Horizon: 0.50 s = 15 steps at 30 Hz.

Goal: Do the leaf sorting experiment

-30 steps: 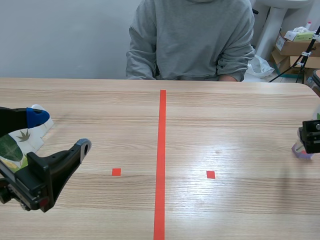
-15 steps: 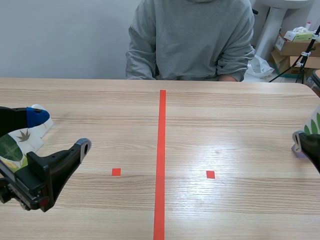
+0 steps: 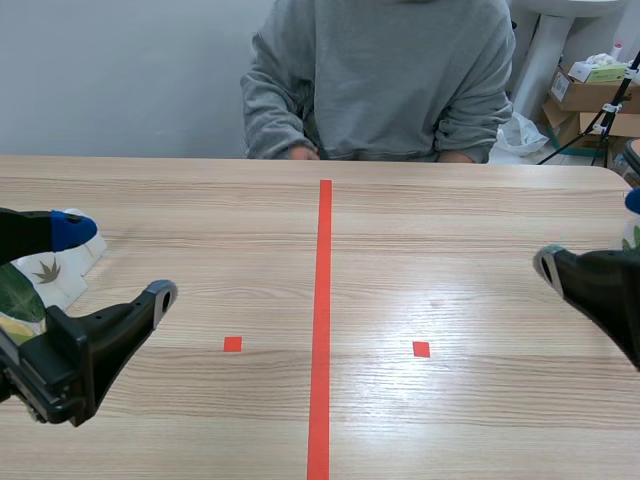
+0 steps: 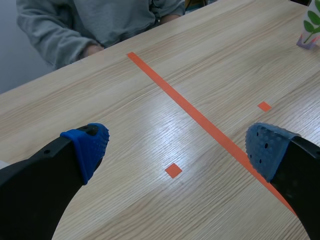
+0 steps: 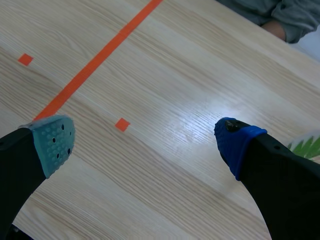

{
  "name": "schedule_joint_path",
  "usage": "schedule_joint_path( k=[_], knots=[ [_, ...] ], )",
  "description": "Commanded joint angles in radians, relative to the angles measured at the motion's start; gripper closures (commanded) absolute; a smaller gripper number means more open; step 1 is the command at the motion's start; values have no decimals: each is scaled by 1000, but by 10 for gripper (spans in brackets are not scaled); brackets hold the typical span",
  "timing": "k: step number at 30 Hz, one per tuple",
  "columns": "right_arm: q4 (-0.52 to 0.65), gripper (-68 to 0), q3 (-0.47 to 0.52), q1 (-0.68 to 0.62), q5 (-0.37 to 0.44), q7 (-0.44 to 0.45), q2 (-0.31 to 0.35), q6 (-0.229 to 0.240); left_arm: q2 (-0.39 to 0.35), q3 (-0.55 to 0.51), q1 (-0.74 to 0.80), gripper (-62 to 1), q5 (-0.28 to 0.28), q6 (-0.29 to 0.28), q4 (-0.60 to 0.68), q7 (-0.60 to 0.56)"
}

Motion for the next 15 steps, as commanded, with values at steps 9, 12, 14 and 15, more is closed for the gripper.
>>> schedule_joint_path(
  k=[9,12,14,15],
  knots=[
    [-15,-569,-76,9,-1,5,8,48,-35,-3,3,-585,-118,-3,16,-6],
    [-16,-569,-87,9,-2,3,8,49,-51,-3,5,-585,-191,-8,16,22],
    [-16,-569,-87,10,-5,-1,8,51,-55,-3,5,-585,-227,-8,16,39],
    [-16,-569,-87,10,-5,-4,8,51,-57,-3,5,-585,-242,-8,16,41]
  ],
)
